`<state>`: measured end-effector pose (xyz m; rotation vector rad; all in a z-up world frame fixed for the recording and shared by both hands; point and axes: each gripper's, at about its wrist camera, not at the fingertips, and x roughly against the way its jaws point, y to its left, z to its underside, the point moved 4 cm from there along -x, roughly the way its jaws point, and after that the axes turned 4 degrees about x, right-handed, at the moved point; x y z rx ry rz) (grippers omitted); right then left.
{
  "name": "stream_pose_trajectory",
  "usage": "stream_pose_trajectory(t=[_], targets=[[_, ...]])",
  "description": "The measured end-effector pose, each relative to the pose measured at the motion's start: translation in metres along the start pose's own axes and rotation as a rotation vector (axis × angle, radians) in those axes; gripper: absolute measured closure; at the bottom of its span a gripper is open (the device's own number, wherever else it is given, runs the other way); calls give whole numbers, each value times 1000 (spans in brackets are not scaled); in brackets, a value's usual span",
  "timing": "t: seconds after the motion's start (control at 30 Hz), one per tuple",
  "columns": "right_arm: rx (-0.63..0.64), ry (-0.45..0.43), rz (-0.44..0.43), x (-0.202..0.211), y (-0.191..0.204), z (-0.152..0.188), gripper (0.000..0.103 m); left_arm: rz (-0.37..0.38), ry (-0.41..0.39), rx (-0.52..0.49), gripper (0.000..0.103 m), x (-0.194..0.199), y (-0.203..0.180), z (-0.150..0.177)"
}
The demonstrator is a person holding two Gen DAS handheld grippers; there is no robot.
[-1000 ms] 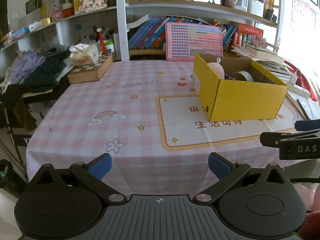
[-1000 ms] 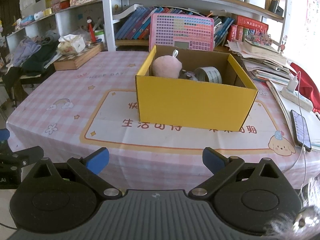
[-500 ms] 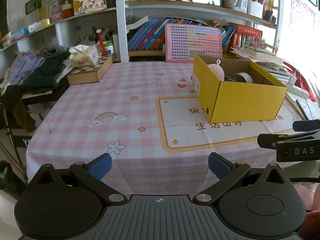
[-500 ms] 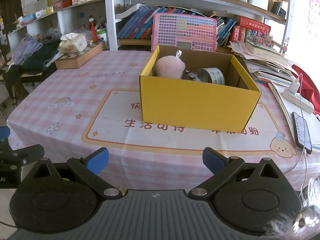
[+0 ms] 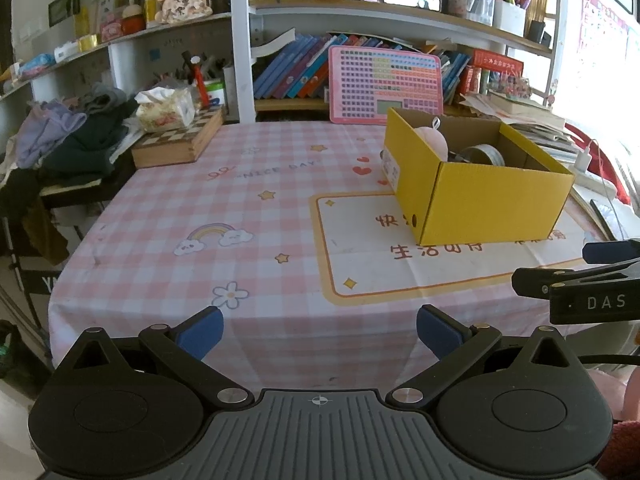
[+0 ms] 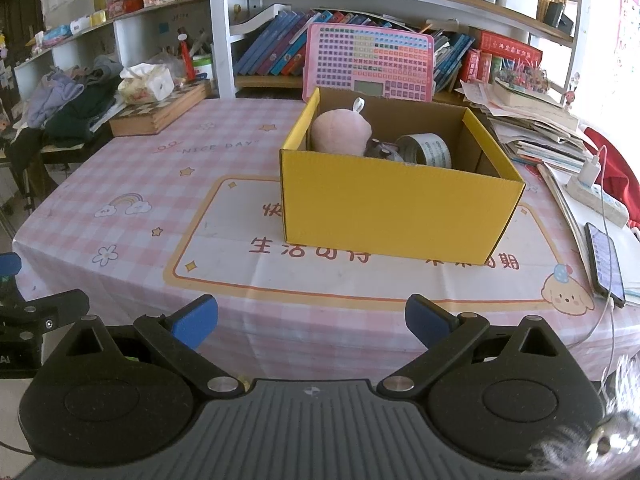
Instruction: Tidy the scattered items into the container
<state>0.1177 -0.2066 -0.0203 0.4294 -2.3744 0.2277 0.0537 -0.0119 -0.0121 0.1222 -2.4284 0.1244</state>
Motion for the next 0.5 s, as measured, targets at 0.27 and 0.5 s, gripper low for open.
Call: stream_pose_trajectory(t=[0.27, 0.5], targets=[[-6, 5, -1, -3, -2, 0, 2, 14, 0, 13, 0, -1, 2, -1], [-32, 10, 9, -6, -12, -3, 2, 29, -10, 23, 0, -4, 1, -5]])
